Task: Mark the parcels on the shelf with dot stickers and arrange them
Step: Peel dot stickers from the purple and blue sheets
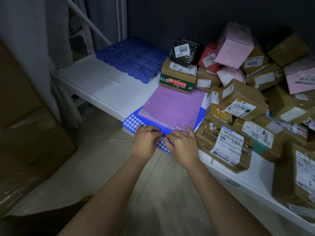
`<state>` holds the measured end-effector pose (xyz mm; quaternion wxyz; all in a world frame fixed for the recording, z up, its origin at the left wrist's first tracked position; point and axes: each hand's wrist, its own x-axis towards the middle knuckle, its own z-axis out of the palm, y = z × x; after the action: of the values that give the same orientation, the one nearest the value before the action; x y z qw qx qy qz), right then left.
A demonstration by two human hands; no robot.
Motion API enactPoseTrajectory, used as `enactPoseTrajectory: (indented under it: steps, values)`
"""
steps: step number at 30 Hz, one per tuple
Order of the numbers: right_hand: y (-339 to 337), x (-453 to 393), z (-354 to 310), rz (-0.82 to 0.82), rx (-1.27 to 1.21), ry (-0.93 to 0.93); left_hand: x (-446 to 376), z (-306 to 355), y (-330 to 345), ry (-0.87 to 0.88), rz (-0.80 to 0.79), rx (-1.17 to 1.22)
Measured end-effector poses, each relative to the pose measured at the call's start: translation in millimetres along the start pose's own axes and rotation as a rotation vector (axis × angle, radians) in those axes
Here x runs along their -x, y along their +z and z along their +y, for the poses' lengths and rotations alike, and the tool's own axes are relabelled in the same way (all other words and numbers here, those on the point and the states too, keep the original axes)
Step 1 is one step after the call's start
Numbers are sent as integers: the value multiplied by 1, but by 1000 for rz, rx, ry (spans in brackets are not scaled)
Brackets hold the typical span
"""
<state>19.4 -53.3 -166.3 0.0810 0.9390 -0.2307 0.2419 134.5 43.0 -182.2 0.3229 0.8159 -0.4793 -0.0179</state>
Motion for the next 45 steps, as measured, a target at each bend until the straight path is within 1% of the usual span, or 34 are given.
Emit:
enactPoseTrajectory:
  steps: [5, 9, 12, 16, 19, 21, 22, 24, 25, 26, 27, 28, 30, 32, 34, 36, 38, 39, 41, 43, 45]
  values:
    - [1, 0, -1, 14, -8, -5, 1, 1, -2, -2, -11, -20]
    - [1, 2, 0, 14, -71, 17, 1, 0, -3, -1, -25, -21]
    - [-2, 3, 3, -33, -174, 56, 1, 0, -2, 9, -21, -17]
    - [-8, 6, 4, -147, -323, 96, 2, -1, -2, 20, -28, 3]
    - [-9, 13, 3, -163, -372, 151, 5, 0, -5, -7, -35, 64]
    - [-5, 18, 4, -139, -378, 155, 14, 3, -9, -80, 28, 195]
    - [-3, 20, 4, -122, -387, 161, 20, 6, -12, -147, 103, 271]
    - [-1, 22, 3, -82, -401, 175, 33, 13, -16, -355, 283, 413]
    - [0, 23, 1, -68, -404, 179, 38, 17, -16, -477, 344, 459]
    - [0, 23, 0, -61, -406, 182, 43, 20, -15, -597, 359, 492]
    - [1, 23, -1, -57, -407, 184, 46, 24, -13, -701, 338, 529]
    - [1, 23, -2, -54, -407, 185, 48, 28, -10, -768, 306, 571]
    - [0, 22, -2, -58, -415, 185, 49, 37, -6, -807, 278, 626]
    - [-1, 24, -1, -66, -426, 179, 45, 41, -2, -786, 305, 603]
    - [-2, 26, 0, -66, -429, 171, 41, 40, 0, -735, 310, 481]
    - [-3, 30, 1, -39, -439, 168, 37, 35, 3, -576, 256, 307]
    - [-9, 34, 0, 20, -467, 184, 34, 27, 6, -389, 144, 171]
    - [-13, 38, -2, 57, -493, 237, 34, 24, 5, -333, 77, 115]
    - [-24, 50, -11, 79, -602, 469, 33, 20, 4, -290, -1, 38]
    - [-31, 60, -20, -27, -677, 703, 34, 17, 2, -285, -1, 41]
    - [-26, 69, -25, -159, -679, 827, 35, 17, 0, -285, 3, 58]
